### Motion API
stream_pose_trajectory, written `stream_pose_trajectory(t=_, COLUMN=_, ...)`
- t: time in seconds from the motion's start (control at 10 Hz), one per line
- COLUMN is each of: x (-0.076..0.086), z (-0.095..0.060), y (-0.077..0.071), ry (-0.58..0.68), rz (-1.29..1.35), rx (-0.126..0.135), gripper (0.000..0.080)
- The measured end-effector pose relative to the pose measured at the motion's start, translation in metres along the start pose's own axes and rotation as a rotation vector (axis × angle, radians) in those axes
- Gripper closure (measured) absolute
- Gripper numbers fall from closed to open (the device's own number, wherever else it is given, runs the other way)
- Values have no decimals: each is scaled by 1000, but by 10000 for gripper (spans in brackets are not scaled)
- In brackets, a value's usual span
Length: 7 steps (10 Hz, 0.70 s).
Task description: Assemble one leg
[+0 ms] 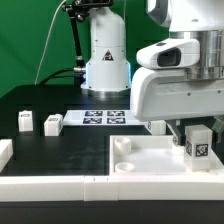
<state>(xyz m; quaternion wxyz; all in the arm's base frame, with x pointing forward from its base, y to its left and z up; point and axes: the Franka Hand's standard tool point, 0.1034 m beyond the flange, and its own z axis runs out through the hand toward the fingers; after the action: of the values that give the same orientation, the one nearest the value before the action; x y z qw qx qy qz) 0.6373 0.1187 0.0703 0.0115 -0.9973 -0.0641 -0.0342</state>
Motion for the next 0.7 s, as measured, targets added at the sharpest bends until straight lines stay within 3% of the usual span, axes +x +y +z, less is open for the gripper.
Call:
stream_pose_trajectory(t=0.2, x=-1, z=1, y=-1, ry=46, rz=111, rx=1, gripper=508)
stream_pose_trajectory(t=0.7, x=-4, z=2, y=0, ry=103, rz=842, rx=54, gripper=508)
